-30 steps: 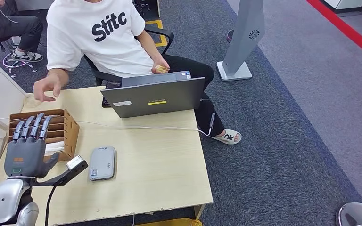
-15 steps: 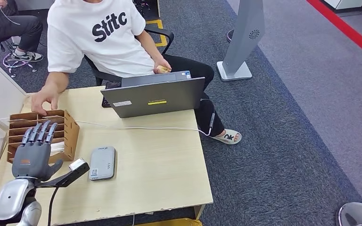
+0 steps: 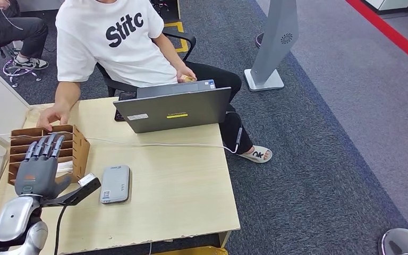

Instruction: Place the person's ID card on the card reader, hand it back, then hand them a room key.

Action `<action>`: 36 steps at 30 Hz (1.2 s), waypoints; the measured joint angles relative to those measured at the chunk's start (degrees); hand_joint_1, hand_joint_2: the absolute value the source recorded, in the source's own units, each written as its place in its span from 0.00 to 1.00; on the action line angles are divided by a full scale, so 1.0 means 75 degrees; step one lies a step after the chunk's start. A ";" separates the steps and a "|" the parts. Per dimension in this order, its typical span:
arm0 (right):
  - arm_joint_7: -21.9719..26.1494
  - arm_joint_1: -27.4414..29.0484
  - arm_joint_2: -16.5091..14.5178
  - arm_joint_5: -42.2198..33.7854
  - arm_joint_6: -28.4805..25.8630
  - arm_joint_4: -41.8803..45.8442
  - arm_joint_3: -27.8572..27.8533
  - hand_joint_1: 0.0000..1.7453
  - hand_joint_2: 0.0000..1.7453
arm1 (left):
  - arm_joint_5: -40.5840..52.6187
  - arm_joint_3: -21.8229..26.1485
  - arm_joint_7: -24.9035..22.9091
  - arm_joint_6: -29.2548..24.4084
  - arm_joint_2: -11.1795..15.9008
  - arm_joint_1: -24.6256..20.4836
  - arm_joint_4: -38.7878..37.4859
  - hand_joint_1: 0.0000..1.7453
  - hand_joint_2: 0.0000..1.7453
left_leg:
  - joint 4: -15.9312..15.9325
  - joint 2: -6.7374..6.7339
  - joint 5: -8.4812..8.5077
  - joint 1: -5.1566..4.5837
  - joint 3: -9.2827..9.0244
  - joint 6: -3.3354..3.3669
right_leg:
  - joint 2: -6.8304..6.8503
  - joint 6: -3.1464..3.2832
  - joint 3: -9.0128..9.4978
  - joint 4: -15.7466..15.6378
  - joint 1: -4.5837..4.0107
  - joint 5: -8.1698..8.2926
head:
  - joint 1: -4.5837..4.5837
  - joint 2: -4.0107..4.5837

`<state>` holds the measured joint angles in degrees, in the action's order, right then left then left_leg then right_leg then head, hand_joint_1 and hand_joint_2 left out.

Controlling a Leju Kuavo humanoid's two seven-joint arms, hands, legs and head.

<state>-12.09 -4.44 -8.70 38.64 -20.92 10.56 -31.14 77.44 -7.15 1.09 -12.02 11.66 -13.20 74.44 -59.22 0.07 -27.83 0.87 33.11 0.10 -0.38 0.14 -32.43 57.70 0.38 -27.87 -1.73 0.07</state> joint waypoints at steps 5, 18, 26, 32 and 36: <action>0.0001 0.0001 0.0000 0.0000 0.0010 0.0000 -0.0007 0.00 1.00 | 0.0002 0.0000 0.0000 0.0002 -0.0001 -0.0003 -0.0061 0.00 1.00 | 0.0000 0.0000 0.0000 0.0000 0.0000 0.0000 | 0.0000 0.0000 0.0000 0.0000 0.0000 0.0000 | 0.0000 0.0000; 0.0015 0.0001 -0.0001 0.0000 0.0122 0.0000 -0.0129 0.00 1.00 | 0.0211 0.0000 -0.0009 0.0438 0.0112 -0.0011 -0.0273 0.00 1.00 | 0.0000 0.0000 0.0000 0.0000 0.0000 0.0000 | 0.0000 0.0000 0.0000 0.0000 0.0000 0.0000 | 0.0001 0.0000; 0.0019 0.0001 -0.0007 0.0018 0.0180 0.0000 -0.0176 0.00 1.00 | 0.0356 -0.0001 -0.0176 0.0662 0.0193 -0.0145 -0.0498 0.00 1.00 | 0.0000 -0.0001 0.0001 0.0000 -0.0001 0.0000 | -0.0001 0.0000 0.0000 0.0000 0.0000 0.0000 | 0.0001 0.0000; 0.0035 0.0000 -0.0023 0.0035 0.0176 0.0000 -0.0187 0.00 1.00 | 0.0400 -0.0003 -0.0247 0.0742 0.0249 -0.0181 -0.0674 0.00 1.00 | 0.0000 -0.0001 0.0001 0.0000 -0.0001 0.0000 | -0.0002 0.0000 0.0000 0.0000 0.0000 0.0000 | 0.0001 0.0000; 0.0035 -0.0002 -0.0023 0.0044 0.0173 0.0000 -0.0191 0.00 1.00 | 0.0403 -0.0003 -0.0270 0.0752 0.0264 -0.0215 -0.0770 0.36 1.00 | 0.0000 -0.0001 0.0001 0.0000 0.0000 0.0000 | -0.0001 0.0000 -0.0001 0.0000 0.0000 0.0000 | 0.0000 0.0000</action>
<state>-11.83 -4.45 -8.87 38.97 -19.62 10.56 -32.57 80.46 -7.17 -0.93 -6.38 13.63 -14.81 68.67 -59.22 0.06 -27.83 0.87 33.10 0.10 -0.39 0.14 -32.44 57.70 0.38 -27.87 -1.73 0.07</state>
